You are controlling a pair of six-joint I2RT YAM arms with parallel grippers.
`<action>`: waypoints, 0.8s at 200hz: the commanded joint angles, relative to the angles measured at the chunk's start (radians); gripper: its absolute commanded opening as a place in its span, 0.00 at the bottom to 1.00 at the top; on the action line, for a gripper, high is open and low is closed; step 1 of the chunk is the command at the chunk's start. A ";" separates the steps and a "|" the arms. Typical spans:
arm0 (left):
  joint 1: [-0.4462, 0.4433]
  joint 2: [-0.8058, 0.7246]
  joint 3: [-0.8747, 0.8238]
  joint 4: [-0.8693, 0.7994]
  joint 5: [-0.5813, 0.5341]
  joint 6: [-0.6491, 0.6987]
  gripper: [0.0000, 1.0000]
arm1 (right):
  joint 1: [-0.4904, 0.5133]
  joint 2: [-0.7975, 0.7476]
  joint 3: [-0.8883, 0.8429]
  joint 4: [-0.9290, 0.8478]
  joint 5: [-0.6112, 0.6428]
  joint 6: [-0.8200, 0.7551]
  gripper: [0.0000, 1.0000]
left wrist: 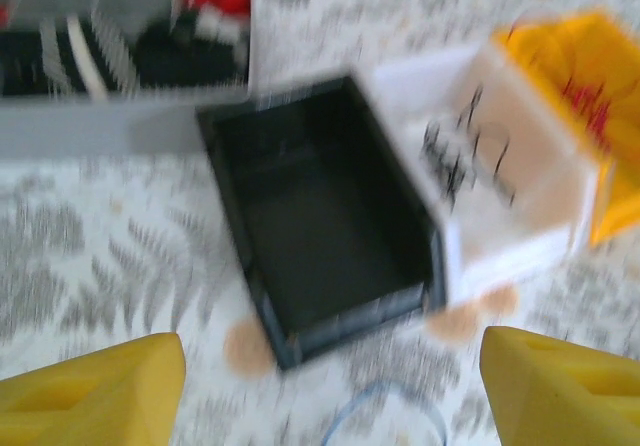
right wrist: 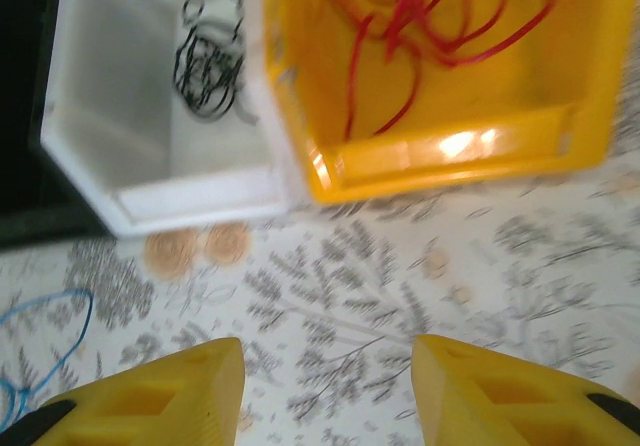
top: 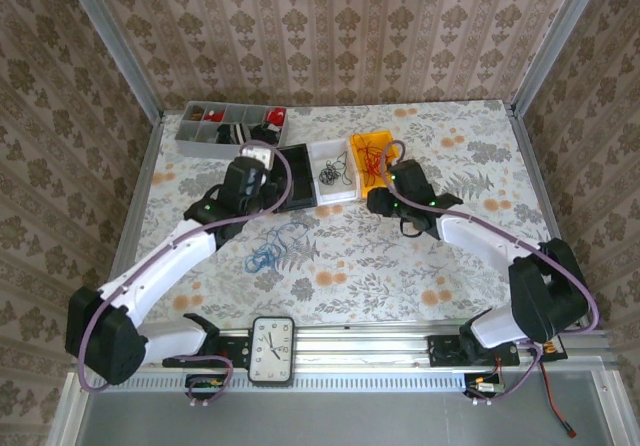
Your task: Untangle the cables
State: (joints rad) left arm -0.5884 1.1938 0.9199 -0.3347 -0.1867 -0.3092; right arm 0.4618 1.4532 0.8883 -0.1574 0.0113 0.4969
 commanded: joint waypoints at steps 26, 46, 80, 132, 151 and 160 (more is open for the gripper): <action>0.019 0.051 -0.075 -0.196 0.237 0.021 0.75 | 0.015 0.040 0.032 0.022 -0.028 0.013 0.48; 0.022 0.096 -0.078 -0.194 0.228 0.047 0.75 | 0.015 0.037 0.037 0.012 -0.020 0.011 0.48; 0.038 0.141 -0.110 -0.147 0.193 0.076 0.71 | 0.017 0.024 0.021 0.008 -0.011 0.017 0.48; 0.051 0.210 -0.122 -0.107 0.227 0.062 0.60 | 0.018 0.005 0.002 0.008 -0.008 0.023 0.48; 0.051 0.225 -0.122 -0.099 0.225 0.053 0.54 | 0.018 -0.002 -0.003 0.010 -0.007 0.027 0.48; 0.052 0.232 -0.124 -0.091 0.230 0.050 0.51 | 0.020 -0.005 -0.005 0.010 -0.007 0.026 0.48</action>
State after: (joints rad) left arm -0.5415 1.4128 0.8066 -0.4492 0.0235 -0.2573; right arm 0.4725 1.4837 0.8932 -0.1562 -0.0071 0.5049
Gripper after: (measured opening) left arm 0.544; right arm 0.482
